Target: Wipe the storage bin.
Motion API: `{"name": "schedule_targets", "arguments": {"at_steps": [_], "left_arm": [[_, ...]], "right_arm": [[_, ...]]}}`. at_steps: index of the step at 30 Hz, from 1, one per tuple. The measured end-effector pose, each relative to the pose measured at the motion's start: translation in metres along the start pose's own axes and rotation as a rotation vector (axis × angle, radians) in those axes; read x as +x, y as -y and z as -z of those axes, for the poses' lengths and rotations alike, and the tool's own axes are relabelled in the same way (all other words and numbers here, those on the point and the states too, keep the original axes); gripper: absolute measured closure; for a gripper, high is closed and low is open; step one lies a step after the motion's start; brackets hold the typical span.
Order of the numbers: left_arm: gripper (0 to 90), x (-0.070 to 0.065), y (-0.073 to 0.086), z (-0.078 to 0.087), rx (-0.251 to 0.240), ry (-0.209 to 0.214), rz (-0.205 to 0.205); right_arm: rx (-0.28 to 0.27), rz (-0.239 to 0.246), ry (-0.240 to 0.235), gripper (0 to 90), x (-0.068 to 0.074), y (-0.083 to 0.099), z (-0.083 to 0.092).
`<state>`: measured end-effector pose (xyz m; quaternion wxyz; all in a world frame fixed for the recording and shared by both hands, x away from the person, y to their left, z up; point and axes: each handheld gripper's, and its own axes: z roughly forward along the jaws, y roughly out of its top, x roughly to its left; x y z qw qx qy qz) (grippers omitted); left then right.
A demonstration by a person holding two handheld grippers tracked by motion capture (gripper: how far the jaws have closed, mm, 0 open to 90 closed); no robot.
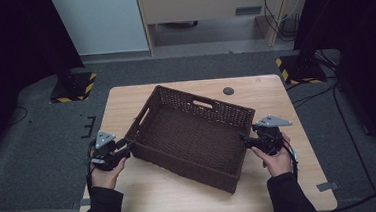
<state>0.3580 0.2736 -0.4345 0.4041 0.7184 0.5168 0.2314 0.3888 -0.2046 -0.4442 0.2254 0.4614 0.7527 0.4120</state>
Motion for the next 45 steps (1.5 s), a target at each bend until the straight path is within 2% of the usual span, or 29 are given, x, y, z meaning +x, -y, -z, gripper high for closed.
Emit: {"name": "schedule_targets", "arguments": {"at_steps": [3,6,11,15,16,20,22,23,28,30,33,39,40,42,45], "left_arm": [[55.9,-0.007,-0.001,0.004,-0.018,0.027,-0.006],[55.6,-0.02,-0.002,0.005,-0.023,0.063,-0.028],[54.6,-0.034,-0.003,0.0,-0.006,0.087,-0.069],[54.5,-0.033,-0.002,-0.003,-0.003,0.088,-0.069],[54.7,-0.032,-0.002,-0.003,-0.003,0.09,-0.07],[54.7,-0.032,-0.003,-0.006,-0.006,0.071,-0.084],[54.0,-0.03,-0.003,-0.008,0.001,0.066,-0.074],[52.7,-0.029,-0.003,-0.009,0.003,0.066,-0.072],[51.0,-0.024,-0.004,-0.012,0.002,0.068,-0.043],[47.3,-0.026,-0.004,-0.011,0.007,0.065,-0.043],[45.7,-0.033,-0.004,-0.005,-0.012,0.08,-0.037],[45.1,-0.043,-0.004,-0.007,-0.005,0.084,-0.069],[45.2,-0.043,-0.004,-0.008,-0.003,0.077,-0.072],[45.2,-0.041,-0.004,-0.009,-0.004,0.086,-0.064],[44.7,-0.037,-0.004,-0.011,-0.008,0.094,-0.058]], "right_arm": [[0.002,-0.015,-0.011,40.7,0.001,0.001,0.001],[0.0,-0.031,-0.024,40.7,0.001,0.004,0.004],[0.034,-0.03,-0.032,39.6,0.007,0.003,0.01],[0.068,-0.027,-0.049,41.9,0.007,-0.002,0.013],[0.062,-0.011,-0.037,45.9,0.006,-0.004,0.015],[-0.003,0.009,0.009,39.7,0.003,-0.007,0.014],[0.001,0.024,0.027,38.7,0.0,-0.004,0.008],[0.008,0.011,0.008,37.8,-0.001,-0.002,0.004],[0.016,0.009,0.003,37.8,0.001,-0.001,0.004],[0.022,-0.009,0.001,38.1,0.003,0.0,0.007],[0.031,-0.011,-0.001,37.6,0.007,0.0,0.009],[0.05,-0.013,-0.033,36.5,0.012,0.001,0.016],[0.048,-0.016,-0.032,36.8,0.012,0.001,0.016],[0.038,0.005,-0.029,44.5,0.01,-0.002,0.018],[0.001,0.011,0.001,44.4,0.005,-0.007,0.018]]}}
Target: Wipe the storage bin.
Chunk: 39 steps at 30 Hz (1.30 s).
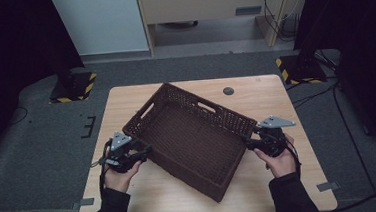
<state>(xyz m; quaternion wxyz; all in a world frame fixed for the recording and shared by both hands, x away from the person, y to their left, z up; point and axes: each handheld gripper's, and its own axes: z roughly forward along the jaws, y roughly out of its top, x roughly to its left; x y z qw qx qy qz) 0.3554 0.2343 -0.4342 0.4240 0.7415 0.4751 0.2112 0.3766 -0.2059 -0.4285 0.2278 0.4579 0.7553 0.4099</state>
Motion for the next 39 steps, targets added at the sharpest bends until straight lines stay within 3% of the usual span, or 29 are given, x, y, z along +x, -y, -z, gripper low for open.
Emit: {"name": "schedule_targets", "arguments": {"at_steps": [5,9,16,20,22,27,32,35,39], "left_arm": [[44.7,0.003,-0.005,-0.006,0.001,-0.043,-0.004],[45.0,0.001,-0.004,-0.005,0.006,-0.063,-0.011],[44.9,-0.016,-0.002,0.0,-0.01,0.001,-0.015],[44.9,-0.022,-0.002,-0.003,-0.007,-0.006,-0.042],[44.5,-0.02,-0.003,-0.003,0.001,0.002,-0.042],[44.0,-0.014,-0.005,-0.007,-0.001,0.0,-0.022],[44.2,-0.008,-0.007,-0.012,0.018,-0.042,-0.026],[45.6,-0.01,-0.006,-0.012,0.025,-0.054,-0.028],[45.7,-0.016,-0.005,-0.008,0.01,0.001,-0.018]], "right_arm": [[-0.018,0.057,0.036,43.3,-0.001,0.003,-0.008],[-0.013,0.042,0.022,44.2,-0.002,0.004,-0.008],[-0.006,0.005,0.004,44.6,-0.001,0.007,-0.003],[0.006,0.006,-0.005,45.1,0.002,0.007,0.001],[0.014,0.017,-0.018,50.0,0.001,0.004,0.004],[-0.047,0.054,0.039,42.5,-0.001,0.0,0.002],[-0.049,0.066,0.079,37.3,-0.008,0.004,-0.008],[-0.051,0.043,0.051,37.0,-0.01,0.007,-0.012],[-0.036,0.003,0.014,41.2,-0.01,0.007,-0.011]]}}
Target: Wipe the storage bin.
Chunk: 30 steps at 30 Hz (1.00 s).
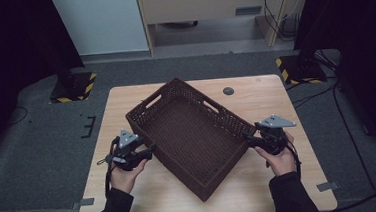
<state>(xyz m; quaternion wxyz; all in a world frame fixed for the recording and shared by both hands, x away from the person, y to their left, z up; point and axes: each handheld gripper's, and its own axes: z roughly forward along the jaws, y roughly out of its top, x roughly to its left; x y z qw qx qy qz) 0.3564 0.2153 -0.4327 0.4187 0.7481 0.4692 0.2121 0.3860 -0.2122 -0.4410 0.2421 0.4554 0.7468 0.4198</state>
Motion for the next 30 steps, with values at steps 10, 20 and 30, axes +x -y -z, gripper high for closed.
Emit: {"name": "schedule_targets", "arguments": {"at_steps": [10,20,30], "left_arm": [[44.8,-0.003,-0.001,-0.001,-0.006,0.018,-0.011],[44.8,-0.002,-0.003,-0.002,0.001,0.006,-0.005],[45.9,-0.01,-0.005,0.005,-0.004,0.006,-0.025]], "right_arm": [[0.049,-0.001,-0.019,43.2,0.004,-0.002,0.009],[0.022,0.051,0.009,62.7,0.0,-0.002,0.001],[0.088,0.054,-0.009,66.5,0.012,-0.003,0.012]]}}
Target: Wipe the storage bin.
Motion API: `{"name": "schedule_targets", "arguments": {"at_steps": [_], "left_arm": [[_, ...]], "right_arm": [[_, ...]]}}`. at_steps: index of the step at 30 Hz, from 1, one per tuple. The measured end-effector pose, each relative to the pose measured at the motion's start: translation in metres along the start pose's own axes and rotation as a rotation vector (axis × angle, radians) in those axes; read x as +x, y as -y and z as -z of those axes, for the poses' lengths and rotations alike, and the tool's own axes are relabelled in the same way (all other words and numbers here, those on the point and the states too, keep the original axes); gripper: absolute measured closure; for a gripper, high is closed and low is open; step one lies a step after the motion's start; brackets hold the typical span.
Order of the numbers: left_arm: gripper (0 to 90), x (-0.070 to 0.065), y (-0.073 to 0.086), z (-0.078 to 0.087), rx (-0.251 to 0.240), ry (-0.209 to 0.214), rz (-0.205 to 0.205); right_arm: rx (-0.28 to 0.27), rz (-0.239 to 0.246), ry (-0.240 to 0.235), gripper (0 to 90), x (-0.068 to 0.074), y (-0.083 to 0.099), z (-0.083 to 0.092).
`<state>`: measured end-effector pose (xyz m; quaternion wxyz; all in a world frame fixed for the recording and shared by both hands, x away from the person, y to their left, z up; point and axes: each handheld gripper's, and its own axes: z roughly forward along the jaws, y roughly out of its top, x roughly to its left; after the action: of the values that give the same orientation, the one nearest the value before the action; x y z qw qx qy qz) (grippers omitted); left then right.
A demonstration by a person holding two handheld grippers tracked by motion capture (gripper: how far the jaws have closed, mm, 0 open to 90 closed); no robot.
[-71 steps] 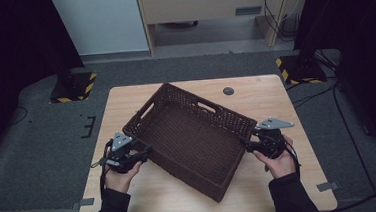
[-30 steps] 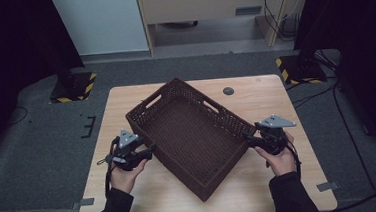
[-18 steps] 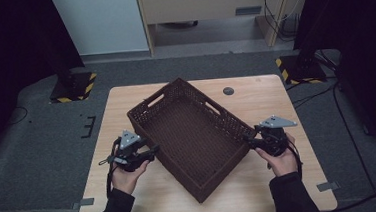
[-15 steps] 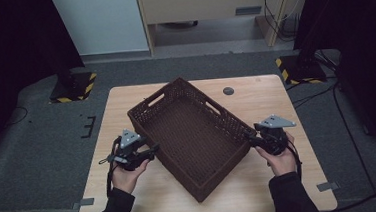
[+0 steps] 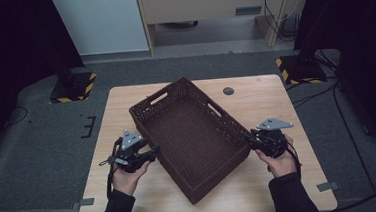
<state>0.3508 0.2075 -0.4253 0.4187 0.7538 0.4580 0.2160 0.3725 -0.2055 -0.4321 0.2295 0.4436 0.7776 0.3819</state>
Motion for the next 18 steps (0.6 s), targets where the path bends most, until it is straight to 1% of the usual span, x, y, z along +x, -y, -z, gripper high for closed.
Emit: {"name": "schedule_targets", "arguments": {"at_steps": [2,4,5,6,8,10,12,13,15,16,17,18], "left_arm": [[45.9,0.0,0.0,-0.001,0.003,0.0,-0.004],[45.9,0.001,0.0,-0.002,0.0,0.005,0.004],[46.0,0.002,0.0,-0.003,0.003,0.001,0.003],[45.8,0.003,0.0,-0.004,0.005,0.01,0.01],[45.0,0.005,-0.001,-0.008,0.007,0.018,0.017],[44.6,0.006,0.0,-0.009,0.005,0.022,0.024],[44.5,0.006,0.0,-0.008,0.006,0.019,0.021],[44.5,0.005,-0.001,-0.007,0.008,0.012,0.016],[44.6,0.004,-0.001,-0.006,0.012,-0.005,0.005],[44.5,0.003,0.0,-0.005,0.014,-0.006,0.008],[44.5,0.003,0.001,-0.004,0.021,-0.009,0.005],[44.3,0.002,0.001,-0.005,0.021,-0.015,0.009]], "right_arm": [[0.007,0.004,-0.009,66.3,0.003,-0.001,0.001],[0.008,0.016,-0.007,66.9,0.002,-0.002,0.001],[-0.018,0.019,-0.005,63.9,0.0,-0.003,0.001],[-0.036,0.016,0.004,63.3,-0.001,-0.004,0.0],[-0.048,0.026,0.007,64.6,-0.002,-0.005,-0.003],[-0.038,0.04,0.019,69.3,-0.002,-0.004,-0.007],[-0.021,0.046,0.012,76.6,-0.001,-0.002,-0.01],[-0.017,0.046,0.007,76.9,0.0,-0.001,-0.011],[-0.001,0.058,0.014,78.9,0.002,-0.001,-0.01],[0.004,0.061,0.007,79.7,0.003,-0.001,-0.009],[0.021,0.059,-0.017,80.6,0.006,-0.002,-0.006],[0.033,0.053,-0.045,80.8,0.008,-0.001,-0.004]]}}
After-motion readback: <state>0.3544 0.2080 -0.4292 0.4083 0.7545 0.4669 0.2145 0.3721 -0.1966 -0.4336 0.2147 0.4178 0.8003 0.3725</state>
